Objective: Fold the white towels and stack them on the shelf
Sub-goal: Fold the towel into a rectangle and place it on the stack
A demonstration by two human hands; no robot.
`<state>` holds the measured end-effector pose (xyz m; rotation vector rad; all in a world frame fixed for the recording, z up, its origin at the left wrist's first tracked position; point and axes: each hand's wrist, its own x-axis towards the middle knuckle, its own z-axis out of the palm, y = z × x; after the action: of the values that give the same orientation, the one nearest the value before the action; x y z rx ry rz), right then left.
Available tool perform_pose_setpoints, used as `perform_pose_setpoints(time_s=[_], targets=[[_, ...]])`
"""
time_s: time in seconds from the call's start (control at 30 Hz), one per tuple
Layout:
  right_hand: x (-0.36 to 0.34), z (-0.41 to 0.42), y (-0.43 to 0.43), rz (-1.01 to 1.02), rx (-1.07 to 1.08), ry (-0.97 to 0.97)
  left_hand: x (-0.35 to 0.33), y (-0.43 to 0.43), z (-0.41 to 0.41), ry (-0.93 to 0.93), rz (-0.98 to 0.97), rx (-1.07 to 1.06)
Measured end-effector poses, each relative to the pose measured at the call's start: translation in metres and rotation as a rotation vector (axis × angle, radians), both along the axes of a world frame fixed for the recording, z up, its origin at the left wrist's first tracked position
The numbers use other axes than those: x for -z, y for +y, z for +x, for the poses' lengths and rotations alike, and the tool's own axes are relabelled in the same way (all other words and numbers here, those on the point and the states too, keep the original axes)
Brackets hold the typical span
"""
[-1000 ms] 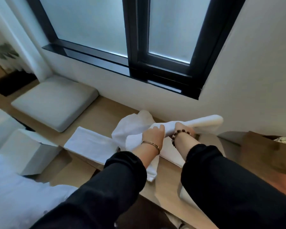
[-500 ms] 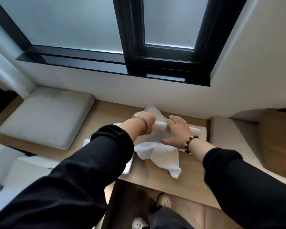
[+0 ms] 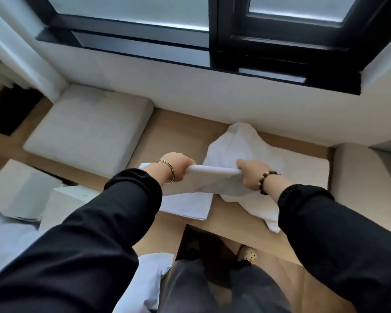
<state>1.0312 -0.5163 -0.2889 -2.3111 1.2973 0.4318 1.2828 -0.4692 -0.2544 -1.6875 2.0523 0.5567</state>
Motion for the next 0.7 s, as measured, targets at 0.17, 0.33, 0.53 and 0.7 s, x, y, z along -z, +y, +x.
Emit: perform_pose_setpoints(time_s=[0.17, 0.33, 0.53, 0.7], targets=[[0.036, 0.076, 0.020, 0.091, 0.004, 0.129, 0.054, 0.016, 0.080, -0.023, 0.078, 0.000], [0.083, 0.130, 0.038, 0.140, 0.054, 0.229, 0.105, 0.028, 0.142, -0.073, 0.194, -0.005], [0.148, 0.153, 0.034, 0.375, 0.117, 0.242, 0.161, 0.008, 0.183, 0.051, 0.456, -0.111], [0.201, 0.178, 0.010, 0.593, 0.184, 0.244, 0.213, -0.019, 0.215, 0.096, 0.599, -0.308]])
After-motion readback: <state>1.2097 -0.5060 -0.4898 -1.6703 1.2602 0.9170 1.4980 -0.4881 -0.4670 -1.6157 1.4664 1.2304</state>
